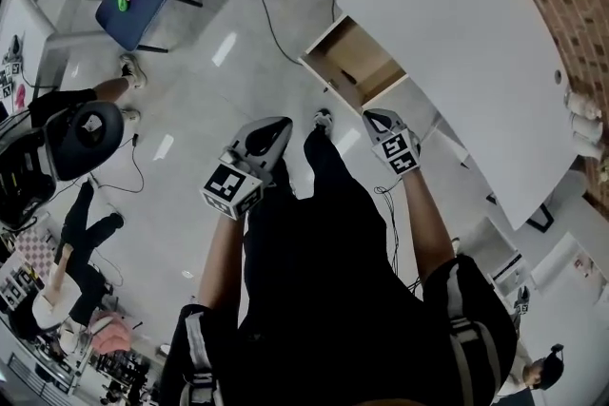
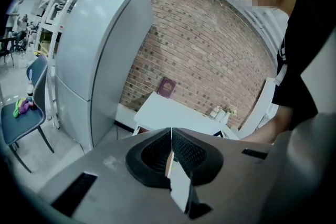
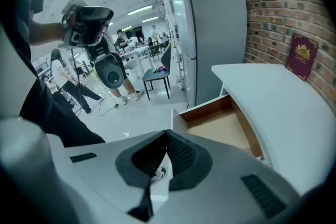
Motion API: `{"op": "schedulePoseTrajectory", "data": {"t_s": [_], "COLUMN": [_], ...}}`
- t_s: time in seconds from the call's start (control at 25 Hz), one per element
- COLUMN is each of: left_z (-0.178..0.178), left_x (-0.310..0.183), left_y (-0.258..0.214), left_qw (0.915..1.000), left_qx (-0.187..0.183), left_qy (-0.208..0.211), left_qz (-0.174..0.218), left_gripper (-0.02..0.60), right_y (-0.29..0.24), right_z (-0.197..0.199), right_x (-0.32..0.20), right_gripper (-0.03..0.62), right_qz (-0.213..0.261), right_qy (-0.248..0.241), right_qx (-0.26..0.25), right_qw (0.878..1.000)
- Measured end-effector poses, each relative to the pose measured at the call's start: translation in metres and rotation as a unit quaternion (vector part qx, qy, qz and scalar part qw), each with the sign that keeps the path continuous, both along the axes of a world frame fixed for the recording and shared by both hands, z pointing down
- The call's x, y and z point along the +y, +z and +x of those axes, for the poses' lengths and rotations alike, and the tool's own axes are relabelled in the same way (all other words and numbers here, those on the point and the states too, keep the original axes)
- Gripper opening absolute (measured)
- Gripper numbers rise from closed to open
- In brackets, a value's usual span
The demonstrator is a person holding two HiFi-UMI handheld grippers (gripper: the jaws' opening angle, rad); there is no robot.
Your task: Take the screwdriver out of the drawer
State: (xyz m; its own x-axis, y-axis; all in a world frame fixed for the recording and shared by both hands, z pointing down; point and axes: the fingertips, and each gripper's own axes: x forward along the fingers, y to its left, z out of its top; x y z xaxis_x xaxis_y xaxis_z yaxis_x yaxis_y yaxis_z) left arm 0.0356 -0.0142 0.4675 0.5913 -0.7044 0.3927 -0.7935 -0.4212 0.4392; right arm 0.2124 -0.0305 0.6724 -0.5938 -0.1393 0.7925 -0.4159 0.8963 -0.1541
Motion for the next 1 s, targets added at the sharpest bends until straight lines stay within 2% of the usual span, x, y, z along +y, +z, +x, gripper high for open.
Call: {"op": "schedulePoseTrajectory", "data": {"t_s": [0.32, 0.48, 0.76, 1.0], "left_z": [0.006, -0.004, -0.022, -0.035], "left_x": [0.016, 0.028, 0.027, 0.025], "left_y": [0.022, 0.034, 0.050, 0.063], "left_qw": [0.9995, 0.9985, 0.9971, 0.9960], "left_qx": [0.009, 0.014, 0.032, 0.040], "left_qy": [-0.020, -0.035, -0.054, -0.065], "left_qz": [-0.024, -0.039, -0.045, -0.046], "left_gripper": [0.017, 0.017, 0.017, 0.017], "right_y": [0.069, 0.099, 0.148, 0.188], "right_z": [0.008, 0.009, -0.006, -0.018], "right_x": [-0.014, -0.022, -0.040, -0.057], "right_gripper": [0.057, 0.057, 0.057, 0.057], "right_qz": [-0.027, -0.031, -0.058, -0.063], "right_qy": [-0.015, -0.034, -0.032, -0.018], "right_qx": [0.048, 0.077, 0.108, 0.129], "right_qw": [0.998, 0.996, 0.992, 0.989]}}
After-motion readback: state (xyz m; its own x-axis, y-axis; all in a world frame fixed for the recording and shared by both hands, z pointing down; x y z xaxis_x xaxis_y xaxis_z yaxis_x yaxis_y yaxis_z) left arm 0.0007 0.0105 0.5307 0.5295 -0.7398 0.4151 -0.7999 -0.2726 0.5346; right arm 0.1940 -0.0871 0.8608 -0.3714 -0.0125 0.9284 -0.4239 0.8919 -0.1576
